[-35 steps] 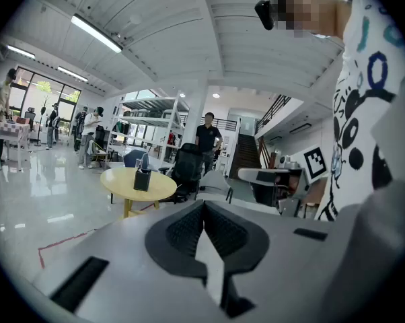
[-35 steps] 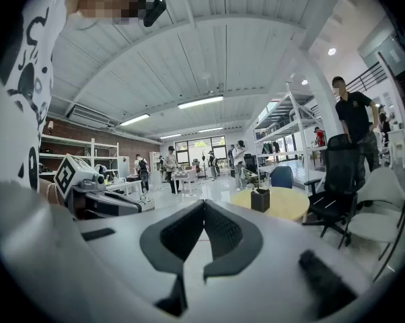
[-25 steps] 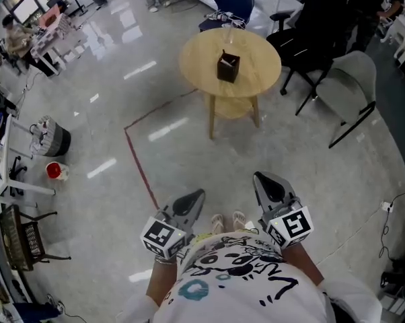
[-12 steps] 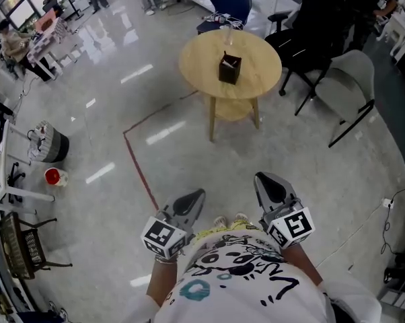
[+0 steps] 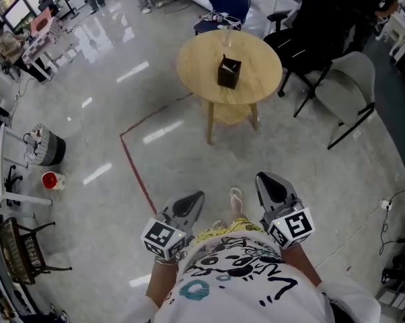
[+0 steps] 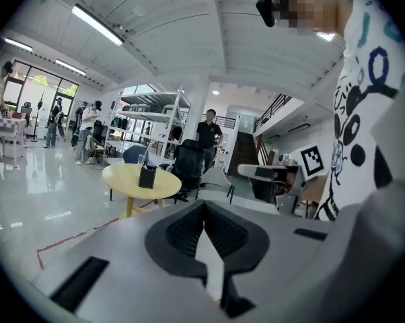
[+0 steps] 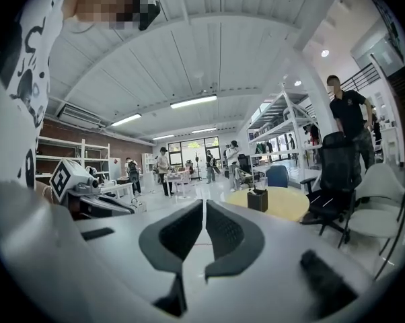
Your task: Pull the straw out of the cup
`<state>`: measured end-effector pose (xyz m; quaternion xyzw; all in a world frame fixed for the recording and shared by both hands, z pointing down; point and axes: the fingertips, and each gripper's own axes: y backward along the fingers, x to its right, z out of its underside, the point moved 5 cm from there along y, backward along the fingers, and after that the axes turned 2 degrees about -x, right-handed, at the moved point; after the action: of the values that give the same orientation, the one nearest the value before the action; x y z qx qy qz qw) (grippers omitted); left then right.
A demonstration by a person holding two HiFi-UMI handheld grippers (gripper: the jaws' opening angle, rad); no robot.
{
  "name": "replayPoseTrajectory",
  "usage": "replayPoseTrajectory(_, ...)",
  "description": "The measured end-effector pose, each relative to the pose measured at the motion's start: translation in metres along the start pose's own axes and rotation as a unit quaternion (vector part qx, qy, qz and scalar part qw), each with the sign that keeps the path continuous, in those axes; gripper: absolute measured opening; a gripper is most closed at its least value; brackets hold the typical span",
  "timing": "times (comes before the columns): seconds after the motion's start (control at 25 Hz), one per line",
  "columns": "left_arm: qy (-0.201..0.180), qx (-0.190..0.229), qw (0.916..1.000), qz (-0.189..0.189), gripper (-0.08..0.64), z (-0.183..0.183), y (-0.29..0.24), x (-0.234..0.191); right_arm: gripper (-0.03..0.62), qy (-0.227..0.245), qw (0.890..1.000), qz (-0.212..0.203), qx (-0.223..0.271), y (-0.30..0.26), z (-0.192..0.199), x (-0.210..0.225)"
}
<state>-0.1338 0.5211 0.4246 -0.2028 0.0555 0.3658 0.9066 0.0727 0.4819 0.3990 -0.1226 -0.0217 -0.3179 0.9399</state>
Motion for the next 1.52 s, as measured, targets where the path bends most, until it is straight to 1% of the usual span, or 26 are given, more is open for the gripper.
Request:
replayPoseTrajectory(0.12, 0.002, 0.000, 1.0000, -0.005, 0.015, -0.007, -0.020, -0.014, 0.029, 0.004, 1.000, -0.007, 0.004, -0.018, -0.005, 0.019)
replayPoseTrajectory(0.36, 0.000, 0.010, 0.9999, -0.010, 0.016, -0.033, -0.063, -0.040, 0.029, 0.012, 1.000, -0.023, -0.003, -0.056, -0.017, 0.056)
replayPoseTrajectory(0.56, 0.004, 0.006, 0.9998, -0.018, 0.015, -0.050, -0.093, -0.060, 0.029, 0.016, 0.999, -0.034, -0.003, -0.088, -0.031, 0.086)
replayPoseTrajectory(0.68, 0.006, 0.002, 0.9997, -0.026, 0.015, -0.058, -0.109, -0.072, 0.029, 0.025, 0.999, -0.040, -0.001, -0.104, -0.038, 0.102)
replayPoseTrajectory(0.92, 0.006, 0.003, 0.9989, -0.046, 0.015, -0.081, -0.154, -0.092, 0.029, 0.025, 0.998, -0.052, -0.005, -0.130, -0.044, 0.148)
replayPoseTrajectory(1.16, 0.013, -0.003, 0.9974, -0.070, 0.017, -0.078, -0.183, -0.109, 0.029, 0.027, 0.998, -0.057, -0.016, -0.151, -0.037, 0.186)
replayPoseTrajectory(1.32, 0.020, -0.002, 0.9967, -0.079, 0.016, -0.081, -0.183, -0.116, 0.029, 0.021, 0.998, -0.055, -0.023, -0.162, -0.036, 0.193)
replayPoseTrajectory(1.52, 0.036, -0.009, 0.9957, -0.085, 0.017, -0.075, -0.189, -0.130, 0.029, 0.020, 0.997, -0.057, -0.039, -0.182, -0.030, 0.203)
